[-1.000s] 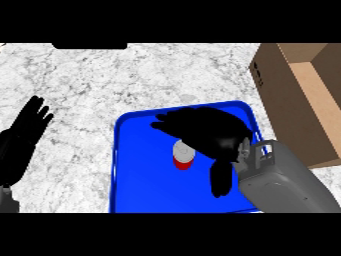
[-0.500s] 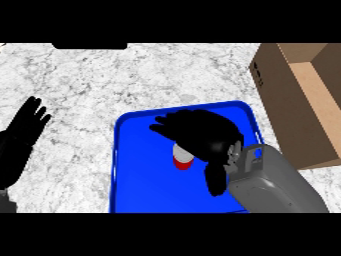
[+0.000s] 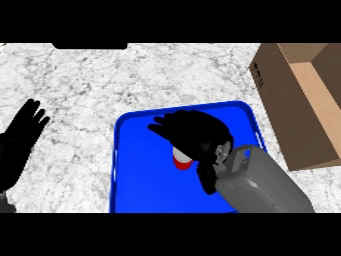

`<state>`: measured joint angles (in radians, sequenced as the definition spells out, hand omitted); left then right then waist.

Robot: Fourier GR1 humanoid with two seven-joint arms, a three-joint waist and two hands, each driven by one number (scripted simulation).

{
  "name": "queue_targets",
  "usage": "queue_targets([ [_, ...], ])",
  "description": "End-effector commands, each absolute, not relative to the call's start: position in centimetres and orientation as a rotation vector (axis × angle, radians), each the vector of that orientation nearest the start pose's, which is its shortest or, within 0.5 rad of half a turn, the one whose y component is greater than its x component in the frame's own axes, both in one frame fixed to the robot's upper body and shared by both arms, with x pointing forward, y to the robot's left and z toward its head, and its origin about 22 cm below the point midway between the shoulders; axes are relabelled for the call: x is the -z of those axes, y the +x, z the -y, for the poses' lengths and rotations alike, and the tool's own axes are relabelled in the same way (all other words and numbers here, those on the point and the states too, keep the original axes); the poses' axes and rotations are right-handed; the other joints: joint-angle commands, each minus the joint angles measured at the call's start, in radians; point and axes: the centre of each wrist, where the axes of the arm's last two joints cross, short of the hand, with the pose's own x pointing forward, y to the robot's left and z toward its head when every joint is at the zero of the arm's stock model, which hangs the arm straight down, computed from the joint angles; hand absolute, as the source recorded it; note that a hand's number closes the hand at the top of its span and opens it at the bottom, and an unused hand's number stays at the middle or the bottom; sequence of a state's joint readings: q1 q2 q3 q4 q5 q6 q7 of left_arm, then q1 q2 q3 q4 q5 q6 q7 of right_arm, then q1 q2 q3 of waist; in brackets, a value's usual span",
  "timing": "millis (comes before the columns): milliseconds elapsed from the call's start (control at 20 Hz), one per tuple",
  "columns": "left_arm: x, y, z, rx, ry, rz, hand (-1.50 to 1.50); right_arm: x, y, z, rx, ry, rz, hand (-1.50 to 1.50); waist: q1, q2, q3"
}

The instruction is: Pick the can from the tray and place it in the cardboard box

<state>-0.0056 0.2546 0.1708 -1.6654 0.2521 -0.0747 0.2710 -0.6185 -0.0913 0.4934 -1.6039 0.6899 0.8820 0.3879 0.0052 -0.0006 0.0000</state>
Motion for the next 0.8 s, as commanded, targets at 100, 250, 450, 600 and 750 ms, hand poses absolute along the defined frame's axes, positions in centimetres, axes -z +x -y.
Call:
queue_targets([
  [100, -6.8, 25.1, -34.4, -0.049, 0.06, 1.458, 0.0, -12.6, 29.1, 5.9, -1.919, -0.351, 1.204, -1.5, 0.0, 0.001, 0.0],
  [250, -6.2, 24.4, -30.1, -0.049, 0.041, 1.445, 0.0, -11.6, 29.9, 5.0, -1.911, -0.338, 1.184, -1.5, 0.002, 0.001, 0.0],
  [450, -3.5, 25.3, -32.4, -0.057, 0.049, 1.439, 0.0, -11.5, 29.3, 5.8, -1.95, -0.347, 1.146, -1.5, -0.003, 0.001, 0.0],
  [600, -4.1, 25.1, -31.5, -0.051, 0.047, 1.432, 0.0, -8.7, 30.3, 6.3, -1.948, -0.363, 1.126, -1.5, 0.001, 0.002, 0.0],
  [750, -5.2, 24.3, -31.6, -0.059, 0.04, 1.457, 0.0, -11.7, 29.1, 6.4, -1.945, -0.341, 1.107, -1.5, -0.003, -0.001, 0.0],
])
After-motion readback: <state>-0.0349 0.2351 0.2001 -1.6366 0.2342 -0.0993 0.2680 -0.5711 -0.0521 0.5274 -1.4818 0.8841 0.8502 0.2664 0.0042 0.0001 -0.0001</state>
